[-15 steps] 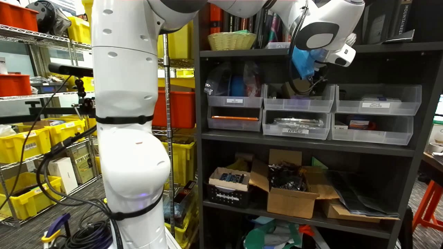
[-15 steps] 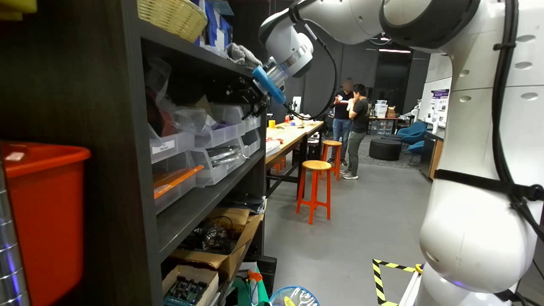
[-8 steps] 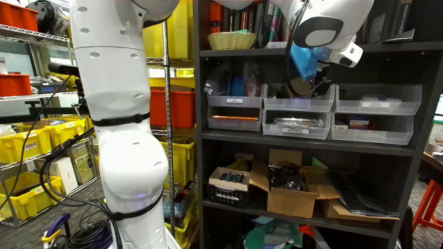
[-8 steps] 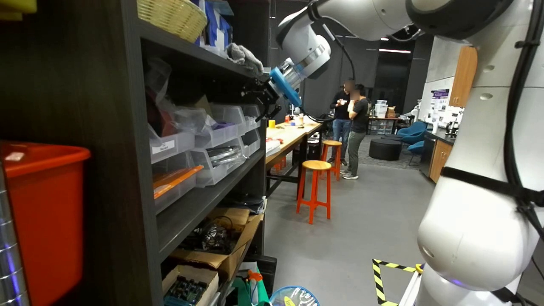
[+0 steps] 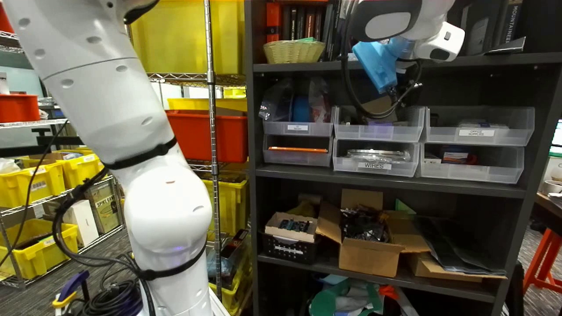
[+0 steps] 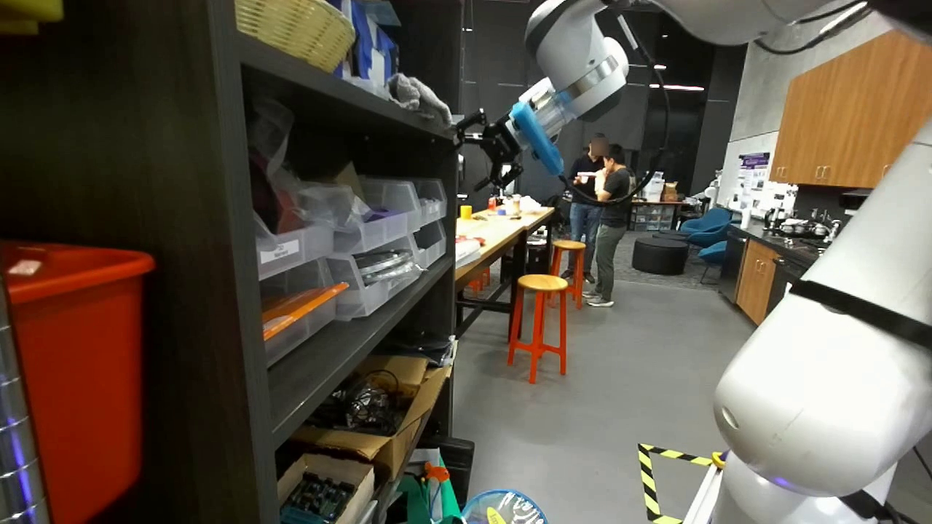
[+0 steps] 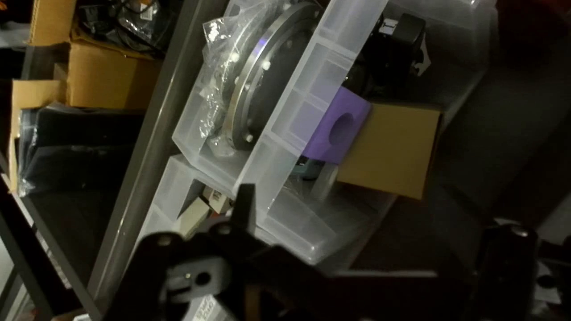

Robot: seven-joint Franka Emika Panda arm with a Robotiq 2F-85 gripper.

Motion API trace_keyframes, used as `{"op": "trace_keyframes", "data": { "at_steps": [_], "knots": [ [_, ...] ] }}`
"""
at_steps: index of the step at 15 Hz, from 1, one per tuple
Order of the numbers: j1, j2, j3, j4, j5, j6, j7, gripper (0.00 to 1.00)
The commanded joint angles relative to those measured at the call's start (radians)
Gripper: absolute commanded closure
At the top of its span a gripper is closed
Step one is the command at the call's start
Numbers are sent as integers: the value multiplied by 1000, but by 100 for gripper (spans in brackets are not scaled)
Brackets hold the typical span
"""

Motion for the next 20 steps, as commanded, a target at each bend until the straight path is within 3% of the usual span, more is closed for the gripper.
{"op": "trace_keyframes", "data": {
  "at_steps": [1,9,14,16,20],
  "knots": [
    [-4,-231,35,-145,-71,101,-26,0],
    [55,-559,196,-259,-464,241,75,0],
    [102,-605,286,-284,-704,376,102,0],
    [121,-610,305,-295,-782,379,112,0],
    [160,-594,297,-291,-812,350,149,0]
  ]
}}
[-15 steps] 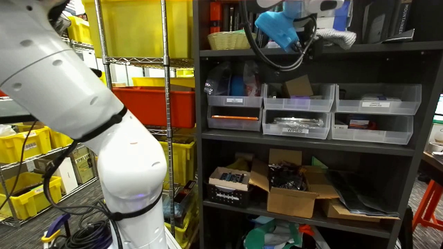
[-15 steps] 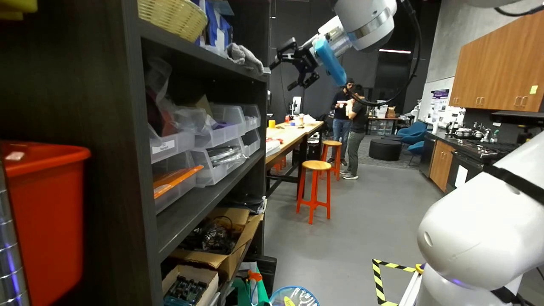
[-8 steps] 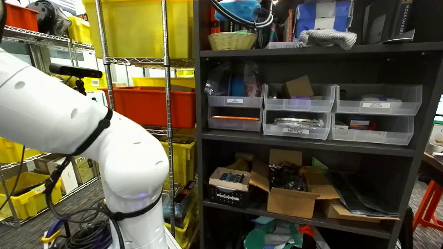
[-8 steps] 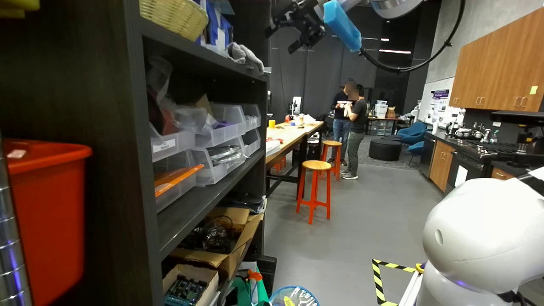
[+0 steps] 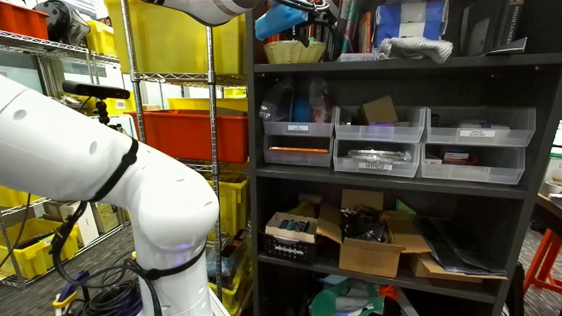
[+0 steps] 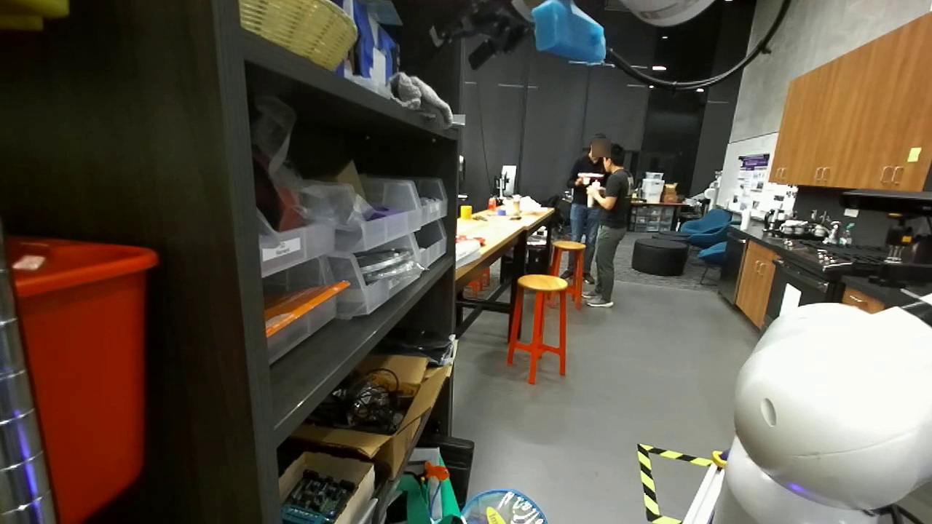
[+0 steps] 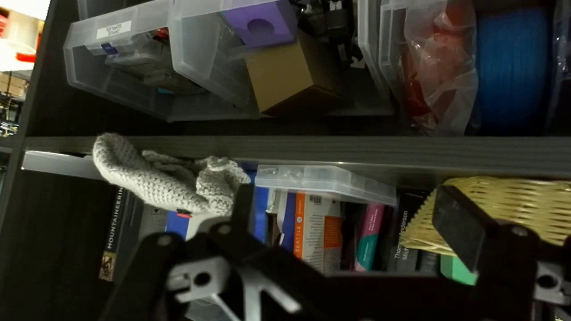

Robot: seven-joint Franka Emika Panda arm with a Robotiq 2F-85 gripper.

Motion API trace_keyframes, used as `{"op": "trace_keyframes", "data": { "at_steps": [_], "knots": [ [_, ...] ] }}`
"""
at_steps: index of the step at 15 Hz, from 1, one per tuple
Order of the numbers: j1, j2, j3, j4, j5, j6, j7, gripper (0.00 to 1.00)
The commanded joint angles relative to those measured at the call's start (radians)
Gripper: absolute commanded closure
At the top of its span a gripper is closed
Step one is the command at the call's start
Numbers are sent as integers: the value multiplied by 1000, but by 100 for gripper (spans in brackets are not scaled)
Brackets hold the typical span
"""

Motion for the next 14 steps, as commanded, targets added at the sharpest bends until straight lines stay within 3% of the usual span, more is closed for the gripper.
{"op": "trace_keyframes", "data": {
  "at_steps": [1,5,9,12,14],
  "knots": [
    [30,3,-19,-1,-45,-1,32,0],
    [30,-1,-19,-2,-45,-1,32,0],
    [47,27,-24,18,-106,86,-13,0],
    [103,58,-67,59,-131,44,-68,0],
    [178,87,-122,89,-132,19,-152,0]
  ]
}}
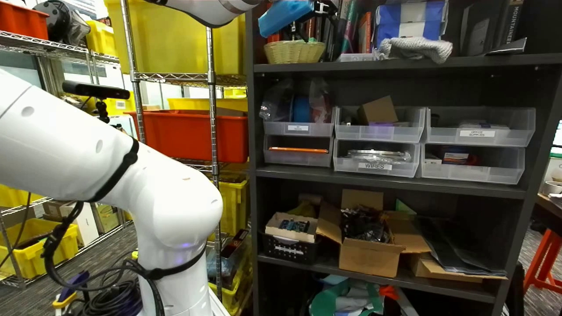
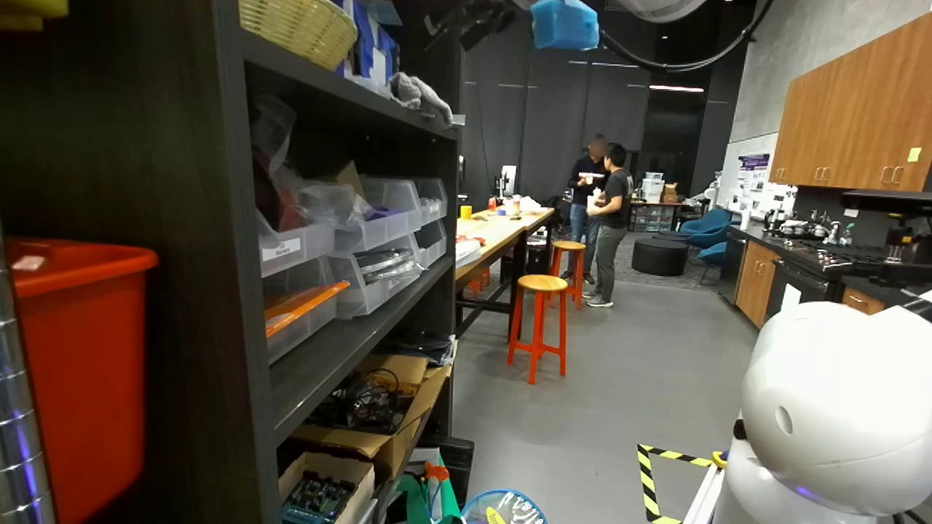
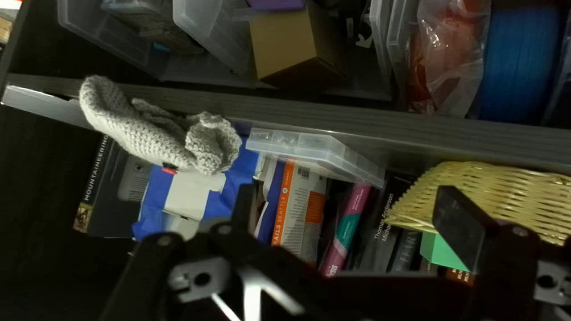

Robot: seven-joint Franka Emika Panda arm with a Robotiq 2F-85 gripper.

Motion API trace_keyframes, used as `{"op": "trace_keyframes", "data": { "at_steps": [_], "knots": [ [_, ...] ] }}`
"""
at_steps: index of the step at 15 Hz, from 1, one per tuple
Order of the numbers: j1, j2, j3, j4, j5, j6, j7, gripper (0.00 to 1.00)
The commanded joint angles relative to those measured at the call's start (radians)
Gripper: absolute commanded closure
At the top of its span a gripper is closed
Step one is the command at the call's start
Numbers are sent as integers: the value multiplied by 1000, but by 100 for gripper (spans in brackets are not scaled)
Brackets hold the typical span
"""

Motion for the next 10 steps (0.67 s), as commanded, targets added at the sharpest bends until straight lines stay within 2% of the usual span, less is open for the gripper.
{"op": "trace_keyframes", "data": {
  "at_steps": [1,6,10],
  "knots": [
    [123,74,-100,80,-27,-42,-139,0],
    [188,143,-179,148,-22,-41,-254,0],
    [189,178,-185,175,-34,-17,-296,0]
  ]
}}
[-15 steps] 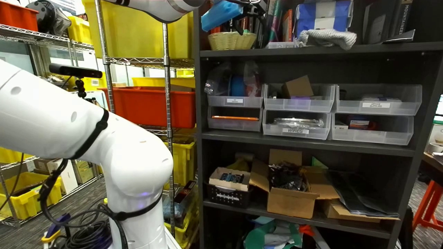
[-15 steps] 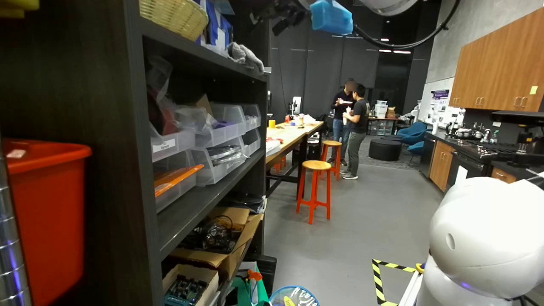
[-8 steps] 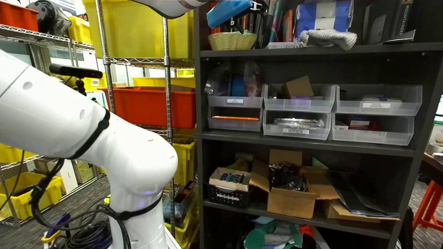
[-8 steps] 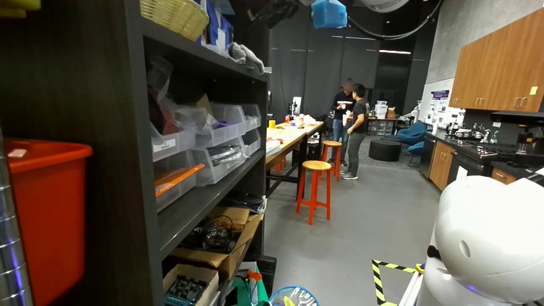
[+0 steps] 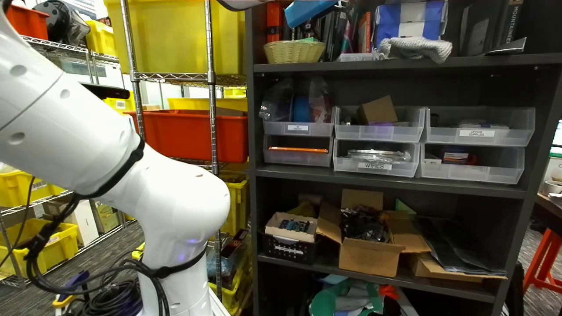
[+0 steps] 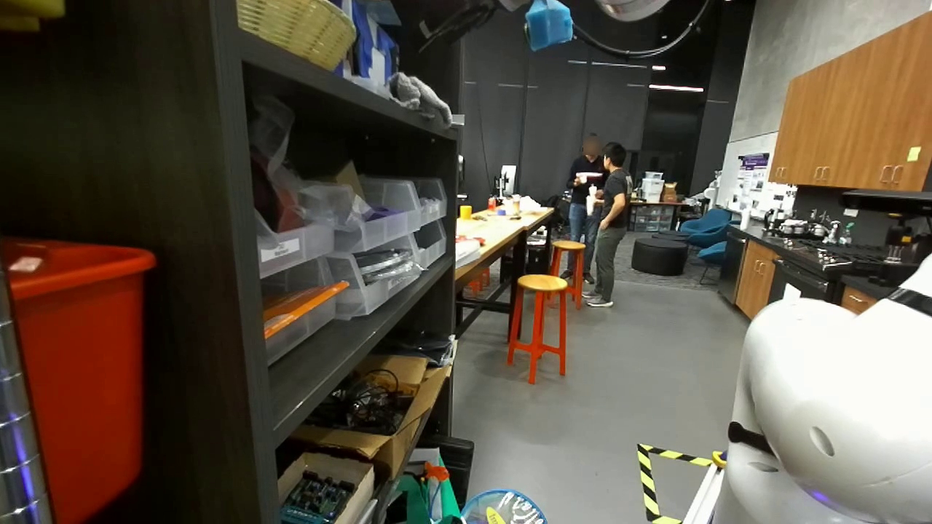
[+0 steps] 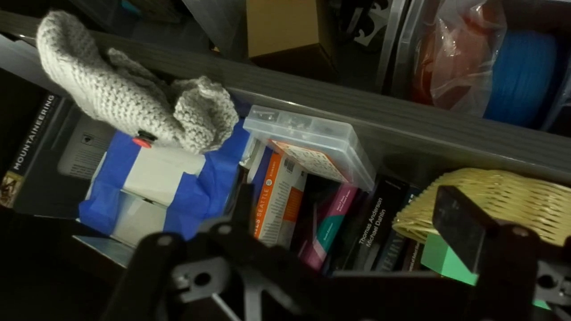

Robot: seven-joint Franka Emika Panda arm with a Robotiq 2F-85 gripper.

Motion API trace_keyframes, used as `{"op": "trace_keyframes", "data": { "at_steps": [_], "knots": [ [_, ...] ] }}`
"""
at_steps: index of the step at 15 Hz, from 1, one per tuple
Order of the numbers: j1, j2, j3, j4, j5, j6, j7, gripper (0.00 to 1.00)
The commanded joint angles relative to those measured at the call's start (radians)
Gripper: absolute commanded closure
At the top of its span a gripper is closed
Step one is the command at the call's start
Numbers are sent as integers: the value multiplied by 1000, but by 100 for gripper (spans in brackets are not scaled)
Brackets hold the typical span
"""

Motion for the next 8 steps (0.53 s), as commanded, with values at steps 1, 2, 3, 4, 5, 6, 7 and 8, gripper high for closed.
{"op": "trace_keyframes", "data": {
  "at_steps": [1,2,3,4,5,6,7,8],
  "knots": [
    [1,41,-4,41,-40,21,-34,0],
    [-27,41,12,33,-59,55,-15,0],
    [-63,40,31,20,-88,106,11,0],
    [-8,29,2,21,-54,49,-4,0],
    [-22,32,7,20,-70,73,3,0],
    [-32,35,11,20,-76,84,5,0],
    [-38,36,14,20,-78,87,6,0],
    [-41,37,16,20,-78,89,6,0]
  ]
}}
